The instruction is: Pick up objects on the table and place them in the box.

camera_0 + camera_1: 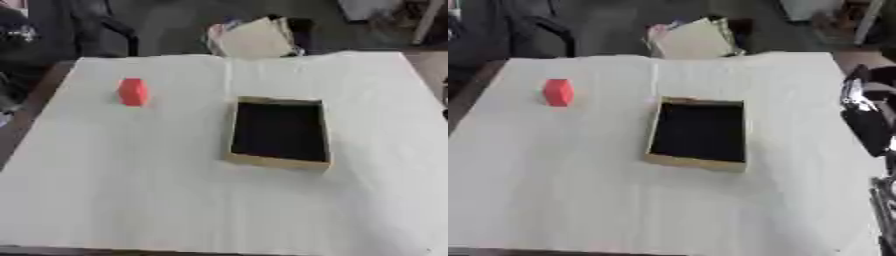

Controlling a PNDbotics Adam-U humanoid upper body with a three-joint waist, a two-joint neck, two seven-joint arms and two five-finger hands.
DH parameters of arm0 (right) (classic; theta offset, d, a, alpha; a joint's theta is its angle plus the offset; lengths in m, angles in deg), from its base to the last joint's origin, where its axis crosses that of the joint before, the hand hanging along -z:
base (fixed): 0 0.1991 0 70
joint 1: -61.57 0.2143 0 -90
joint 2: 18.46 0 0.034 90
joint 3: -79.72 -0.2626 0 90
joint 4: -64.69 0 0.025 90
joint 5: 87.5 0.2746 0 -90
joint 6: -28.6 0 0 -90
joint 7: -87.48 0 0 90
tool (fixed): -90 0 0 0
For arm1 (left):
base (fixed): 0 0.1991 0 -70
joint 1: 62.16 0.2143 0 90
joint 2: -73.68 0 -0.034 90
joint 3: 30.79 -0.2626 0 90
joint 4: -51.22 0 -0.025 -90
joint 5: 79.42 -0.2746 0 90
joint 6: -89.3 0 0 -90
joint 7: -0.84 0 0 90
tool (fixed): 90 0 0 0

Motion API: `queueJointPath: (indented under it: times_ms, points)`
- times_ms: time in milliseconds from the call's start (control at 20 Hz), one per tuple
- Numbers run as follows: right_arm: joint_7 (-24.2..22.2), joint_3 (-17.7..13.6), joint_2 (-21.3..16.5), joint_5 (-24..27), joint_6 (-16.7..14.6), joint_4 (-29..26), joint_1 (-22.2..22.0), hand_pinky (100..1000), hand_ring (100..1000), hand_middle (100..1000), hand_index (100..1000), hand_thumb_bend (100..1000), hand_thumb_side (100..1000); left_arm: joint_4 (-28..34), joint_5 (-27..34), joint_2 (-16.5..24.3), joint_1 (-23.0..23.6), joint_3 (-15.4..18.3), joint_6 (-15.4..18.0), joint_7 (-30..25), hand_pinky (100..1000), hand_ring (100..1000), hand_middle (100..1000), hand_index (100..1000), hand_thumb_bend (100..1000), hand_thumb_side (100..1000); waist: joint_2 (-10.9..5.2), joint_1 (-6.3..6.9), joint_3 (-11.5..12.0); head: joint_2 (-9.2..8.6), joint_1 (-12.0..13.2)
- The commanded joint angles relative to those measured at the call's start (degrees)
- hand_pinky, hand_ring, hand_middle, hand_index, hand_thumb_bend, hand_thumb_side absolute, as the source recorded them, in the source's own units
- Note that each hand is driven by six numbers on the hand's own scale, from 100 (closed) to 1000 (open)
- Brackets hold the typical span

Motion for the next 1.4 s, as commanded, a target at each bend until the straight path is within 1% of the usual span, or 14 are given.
queueJointPath:
  times_ms: [50, 250, 400, 550, 800, 850, 950, 1050, 1250, 1400]
  points:
    - [-0.16, 0.03, -1.08, 0.10, -0.03, -0.68, 0.63, 579, 715, 557, 862, 100, 435, 4.61, -8.10, 0.59, -1.54, 0.18, 1.62, -5.17, 779, 693, 679, 835, 305, 499, -1.06, -0.12, 0.11, 0.33, 0.03]
    - [-0.24, 0.09, -1.05, 0.09, -0.02, -0.67, 0.63, 578, 715, 557, 863, 100, 436, 7.07, -14.55, -0.45, -1.89, -0.65, 4.20, -10.62, 787, 728, 708, 842, 323, 497, -1.07, -0.14, 0.24, 0.36, 0.01]
    - [-0.26, 0.10, -1.05, 0.10, -0.02, -0.66, 0.66, 578, 715, 556, 862, 100, 436, 8.15, -17.77, -1.02, -1.87, -1.14, 5.55, -13.58, 789, 740, 719, 847, 332, 494, -1.03, -0.15, 0.27, 0.42, -0.01]
    - [-0.26, 0.13, -1.07, 0.18, 0.00, -0.65, 0.70, 578, 715, 556, 862, 100, 436, 8.77, -19.60, -1.67, -1.64, -1.65, 6.74, -15.79, 792, 750, 729, 852, 342, 488, -0.91, -0.19, 0.31, 0.39, -0.09]
    - [-0.26, 0.13, -1.08, 0.24, -0.01, -0.65, 0.70, 578, 715, 556, 862, 100, 436, 9.06, -20.37, -1.92, -1.60, -1.59, 7.19, -16.84, 792, 750, 729, 852, 342, 488, -0.88, -0.21, 0.34, 0.38, -0.13]
    - [-0.29, 0.19, -1.06, 0.26, -0.01, -0.66, 0.81, 578, 715, 556, 862, 100, 437, 8.93, -20.71, -2.41, -1.23, -2.10, 7.52, -17.19, 797, 772, 749, 862, 349, 383, -0.71, -0.21, 0.16, 0.35, 0.02]
    - [-0.28, 0.22, -1.07, 0.32, 0.03, -0.65, 0.88, 578, 715, 556, 862, 100, 438, 8.84, -21.88, -3.32, -0.86, -3.31, 8.81, -18.50, 801, 783, 759, 866, 362, 351, -0.56, -0.23, 0.13, 0.39, 0.05]
    - [-0.26, 0.24, -1.06, 0.37, 0.02, -0.68, 0.94, 578, 715, 556, 862, 100, 438, 8.85, -22.79, -3.89, -0.67, -3.62, 9.97, -19.55, 804, 794, 769, 869, 373, 333, -0.45, -0.22, 0.15, 0.38, 0.00]
    - [-0.30, 0.31, -1.04, 0.49, 0.00, -0.71, 1.05, 578, 715, 555, 862, 100, 439, 8.74, -23.78, -4.77, -0.34, -3.82, 11.19, -20.08, 820, 834, 813, 882, 403, 319, -0.19, -0.24, 0.10, 0.36, 0.01]
    - [-0.31, 0.31, -1.02, 0.58, -0.01, -0.74, 1.14, 578, 715, 555, 862, 100, 439, 8.54, -23.98, -5.32, -0.05, -3.84, 11.68, -19.84, 827, 843, 828, 892, 447, 342, -0.03, -0.27, -0.04, 0.28, 0.08]
